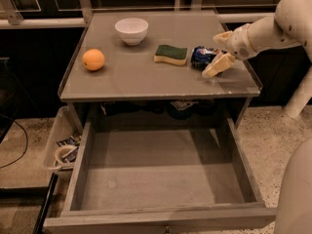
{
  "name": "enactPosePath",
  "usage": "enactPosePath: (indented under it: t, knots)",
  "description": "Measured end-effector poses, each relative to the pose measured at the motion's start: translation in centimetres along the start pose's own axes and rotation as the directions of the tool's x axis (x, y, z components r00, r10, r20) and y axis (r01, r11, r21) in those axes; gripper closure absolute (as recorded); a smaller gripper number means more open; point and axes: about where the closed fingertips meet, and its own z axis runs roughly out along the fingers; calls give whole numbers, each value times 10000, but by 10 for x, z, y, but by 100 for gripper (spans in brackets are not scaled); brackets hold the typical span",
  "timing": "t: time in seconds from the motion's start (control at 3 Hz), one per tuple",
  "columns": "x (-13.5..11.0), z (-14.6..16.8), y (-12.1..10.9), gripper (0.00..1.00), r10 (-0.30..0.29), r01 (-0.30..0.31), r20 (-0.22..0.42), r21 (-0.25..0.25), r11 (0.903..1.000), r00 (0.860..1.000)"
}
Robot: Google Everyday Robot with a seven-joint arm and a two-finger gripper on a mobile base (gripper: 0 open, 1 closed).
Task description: Pick pepsi can from top drawer and place on counter
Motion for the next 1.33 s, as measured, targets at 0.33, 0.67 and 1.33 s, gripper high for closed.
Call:
enactPosePath:
  t: [0.33,0.67,1.33]
  knots:
    - [-9,-4,2,0,-163,163,49,38,9999,9999]
    - [-26,-21,6,0,-513,512,297,41,9987,9982]
    - [-51,-86,39,0,-1679,1657,592,400,9854,9840]
